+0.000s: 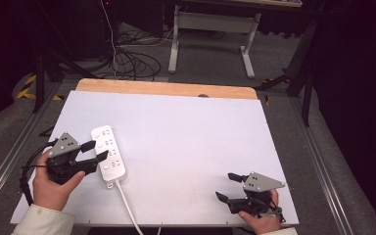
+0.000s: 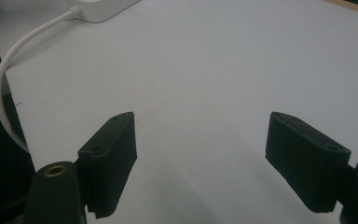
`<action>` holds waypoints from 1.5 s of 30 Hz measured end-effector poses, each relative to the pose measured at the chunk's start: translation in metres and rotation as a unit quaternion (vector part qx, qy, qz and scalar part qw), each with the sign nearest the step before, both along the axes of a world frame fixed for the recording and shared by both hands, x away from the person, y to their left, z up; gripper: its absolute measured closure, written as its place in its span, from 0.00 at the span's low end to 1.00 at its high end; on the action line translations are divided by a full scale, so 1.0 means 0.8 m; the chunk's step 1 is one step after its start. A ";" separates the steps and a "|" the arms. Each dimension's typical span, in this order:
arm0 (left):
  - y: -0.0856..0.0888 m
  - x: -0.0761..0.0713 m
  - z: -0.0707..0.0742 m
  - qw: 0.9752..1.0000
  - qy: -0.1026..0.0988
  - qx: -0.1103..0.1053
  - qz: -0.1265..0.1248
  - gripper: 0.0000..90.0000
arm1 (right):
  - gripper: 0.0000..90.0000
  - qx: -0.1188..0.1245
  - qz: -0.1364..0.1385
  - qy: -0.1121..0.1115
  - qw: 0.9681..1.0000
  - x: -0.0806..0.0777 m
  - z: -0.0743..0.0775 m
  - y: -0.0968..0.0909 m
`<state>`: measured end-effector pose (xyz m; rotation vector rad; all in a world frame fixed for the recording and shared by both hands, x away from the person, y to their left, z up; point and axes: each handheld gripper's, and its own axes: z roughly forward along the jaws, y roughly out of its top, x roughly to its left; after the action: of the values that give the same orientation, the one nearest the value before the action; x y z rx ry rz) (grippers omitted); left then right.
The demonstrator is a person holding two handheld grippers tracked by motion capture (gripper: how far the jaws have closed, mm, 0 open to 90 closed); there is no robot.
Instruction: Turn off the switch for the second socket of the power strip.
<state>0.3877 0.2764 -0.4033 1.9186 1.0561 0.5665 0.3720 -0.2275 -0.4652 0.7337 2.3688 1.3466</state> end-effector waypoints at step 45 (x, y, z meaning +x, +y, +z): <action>0.002 0.054 -0.058 0.993 0.060 0.104 0.013 1.00 | 0.28 -0.005 0.003 0.000 1.000 0.000 -0.001 0.000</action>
<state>0.4312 0.2778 -0.4499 2.1462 1.1364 0.6028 0.3722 -0.2271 -0.4658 0.7243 2.3790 1.3367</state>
